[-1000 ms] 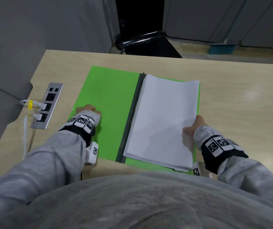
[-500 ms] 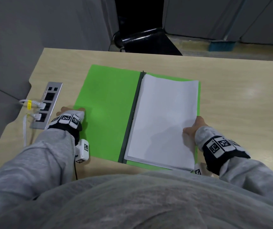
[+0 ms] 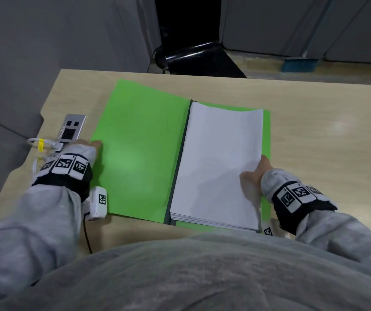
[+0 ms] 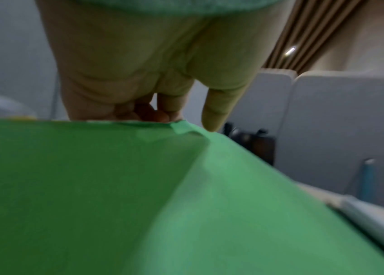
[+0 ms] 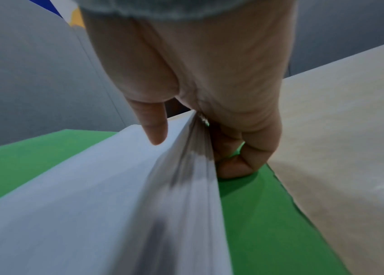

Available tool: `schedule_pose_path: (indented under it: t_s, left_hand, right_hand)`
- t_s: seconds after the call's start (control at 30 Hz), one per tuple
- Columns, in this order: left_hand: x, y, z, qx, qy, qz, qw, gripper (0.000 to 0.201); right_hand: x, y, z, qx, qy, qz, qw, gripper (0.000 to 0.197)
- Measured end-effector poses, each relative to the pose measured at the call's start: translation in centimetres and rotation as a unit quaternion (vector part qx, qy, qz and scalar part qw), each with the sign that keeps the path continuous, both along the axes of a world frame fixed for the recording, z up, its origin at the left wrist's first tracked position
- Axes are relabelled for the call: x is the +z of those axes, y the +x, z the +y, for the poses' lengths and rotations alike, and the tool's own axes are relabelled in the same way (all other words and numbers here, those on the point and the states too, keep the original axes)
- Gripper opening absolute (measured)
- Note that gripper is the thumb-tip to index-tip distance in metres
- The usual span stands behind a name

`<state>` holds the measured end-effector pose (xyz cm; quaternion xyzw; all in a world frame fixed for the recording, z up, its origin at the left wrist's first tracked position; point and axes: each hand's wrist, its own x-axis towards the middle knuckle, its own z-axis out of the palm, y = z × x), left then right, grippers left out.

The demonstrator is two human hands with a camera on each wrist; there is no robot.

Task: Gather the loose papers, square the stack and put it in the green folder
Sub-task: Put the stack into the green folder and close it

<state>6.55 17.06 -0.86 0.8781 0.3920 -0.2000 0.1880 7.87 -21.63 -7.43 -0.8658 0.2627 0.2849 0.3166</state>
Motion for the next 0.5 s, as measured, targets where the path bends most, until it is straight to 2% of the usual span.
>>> schedule_pose_path:
  t_s: [0.07, 0.2, 0.33, 0.37, 0.43, 0.5]
  left_hand:
    - [2.6, -0.3, -0.8, 0.0, -0.004, -0.018, 1.0, 0.04]
    - [7.6, -1.3, -3.6, -0.018, -0.04, -0.08, 0.996, 0.042]
    - [10.1, -2.0, -5.6, -0.102, -0.04, -0.159, 0.981, 0.037]
    - [10.4, -2.2, -6.1, -0.114, -0.051, -0.185, 0.975, 0.036]
    - [11.0, -2.6, -7.1, -0.13, -0.095, -0.235, 0.959, 0.032]
    - [11.5, -3.2, -8.2, -0.129, -0.176, -0.277, 0.936, 0.021]
  right_hand:
    - [-0.2, 0.4, 0.2, -0.003, -0.011, -0.009, 1.0, 0.056]
    - [-0.1, 0.6, 0.0, 0.055, -0.044, 0.041, 0.997, 0.045]
    - [0.1, 0.4, -0.1, 0.074, -0.032, 0.011, 0.997, 0.071]
    - [0.4, 0.2, 0.0, 0.077, -0.037, 0.023, 0.996, 0.071]
    - [0.4, 0.1, -0.1, 0.087, -0.049, 0.028, 0.995, 0.065]
    - [0.4, 0.0, -0.3, 0.08, -0.048, 0.018, 0.995, 0.065]
